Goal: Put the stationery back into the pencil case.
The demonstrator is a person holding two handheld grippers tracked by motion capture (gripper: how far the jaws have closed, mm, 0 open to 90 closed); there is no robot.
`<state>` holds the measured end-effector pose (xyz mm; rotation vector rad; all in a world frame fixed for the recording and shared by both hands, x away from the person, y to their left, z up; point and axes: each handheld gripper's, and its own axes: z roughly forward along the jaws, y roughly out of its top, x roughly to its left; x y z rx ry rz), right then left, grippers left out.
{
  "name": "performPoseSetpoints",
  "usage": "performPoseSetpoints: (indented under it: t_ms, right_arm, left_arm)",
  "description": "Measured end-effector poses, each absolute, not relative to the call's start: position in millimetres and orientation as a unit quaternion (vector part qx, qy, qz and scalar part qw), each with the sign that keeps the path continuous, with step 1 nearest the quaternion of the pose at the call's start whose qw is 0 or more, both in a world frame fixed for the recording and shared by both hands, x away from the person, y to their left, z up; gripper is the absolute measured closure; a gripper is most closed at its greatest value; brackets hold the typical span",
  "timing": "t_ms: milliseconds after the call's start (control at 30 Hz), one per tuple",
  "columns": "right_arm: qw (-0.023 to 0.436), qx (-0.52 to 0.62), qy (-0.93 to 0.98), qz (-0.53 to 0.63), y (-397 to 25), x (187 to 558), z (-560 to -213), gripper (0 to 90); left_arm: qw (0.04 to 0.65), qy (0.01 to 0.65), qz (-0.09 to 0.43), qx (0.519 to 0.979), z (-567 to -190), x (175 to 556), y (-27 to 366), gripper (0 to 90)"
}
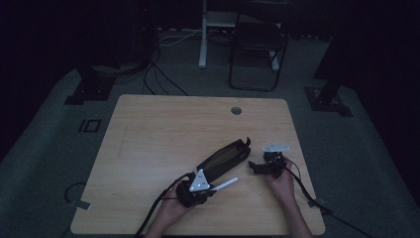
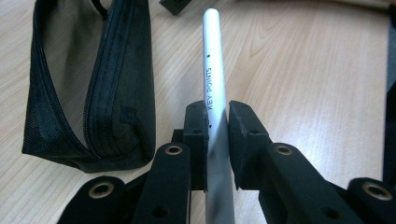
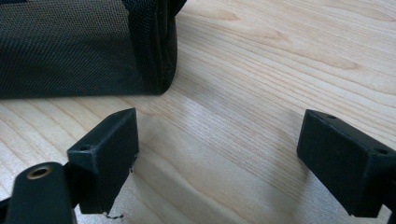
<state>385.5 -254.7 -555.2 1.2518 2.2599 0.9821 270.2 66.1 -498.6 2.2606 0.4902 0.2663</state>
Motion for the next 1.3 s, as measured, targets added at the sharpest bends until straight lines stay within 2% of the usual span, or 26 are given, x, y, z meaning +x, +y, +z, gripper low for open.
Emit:
performPoseSetpoints:
  t_ms: [1300]
  right_arm:
    - [0.187, 0.444, 0.804, 0.349, -254.7, 386.2, -555.2, 12.8]
  left_arm:
    - [0.415, 0.171, 0.117, 0.886, -464.9, 263.5, 70.6, 78.5]
